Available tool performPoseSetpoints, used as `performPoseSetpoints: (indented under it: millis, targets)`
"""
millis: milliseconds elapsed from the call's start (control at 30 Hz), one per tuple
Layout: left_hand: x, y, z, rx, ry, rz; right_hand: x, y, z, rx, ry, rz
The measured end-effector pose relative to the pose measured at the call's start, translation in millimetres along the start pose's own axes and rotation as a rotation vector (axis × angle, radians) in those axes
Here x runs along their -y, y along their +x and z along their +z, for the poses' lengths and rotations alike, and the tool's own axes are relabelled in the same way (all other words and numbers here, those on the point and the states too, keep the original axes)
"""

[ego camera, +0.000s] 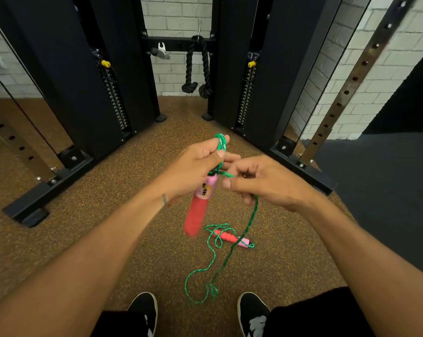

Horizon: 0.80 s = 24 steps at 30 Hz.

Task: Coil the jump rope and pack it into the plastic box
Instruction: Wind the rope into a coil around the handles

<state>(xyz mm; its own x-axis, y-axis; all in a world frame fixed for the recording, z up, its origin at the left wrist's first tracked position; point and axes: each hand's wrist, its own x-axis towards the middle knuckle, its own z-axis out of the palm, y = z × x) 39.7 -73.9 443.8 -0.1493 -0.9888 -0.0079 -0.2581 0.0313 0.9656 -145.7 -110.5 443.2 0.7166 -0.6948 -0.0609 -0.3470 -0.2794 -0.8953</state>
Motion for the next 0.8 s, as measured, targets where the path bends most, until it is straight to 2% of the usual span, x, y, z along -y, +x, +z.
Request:
performPoseSetpoints:
  millis: [67, 233, 333, 600, 800]
  targets:
    - [-1.5, -1.8, 0.4, 0.036, 0.104, 0.019, 3.7, -2.5, -2.4, -0.031, 0.06, -0.07]
    - [-6.9, -4.2, 5.3, 0.17, -0.148, -0.053, 10.1, -2.8, -9.3, -0.28, 0.182, -0.203]
    - [-5.0, -4.7, 1.3, 0.333, -0.172, -0.016, 9.7, -1.9, -14.2, -0.386, 0.228, -0.222]
    - [-2.6, -3.0, -1.8, 0.376, -0.188, 0.055, -2.4, 1.9, -19.8, -0.4, 0.257, -0.167]
    - [-2.2, -2.8, 0.5, 0.376, -0.23, 0.008, -6.3, 4.1, -19.2, -0.383, 0.207, -0.171]
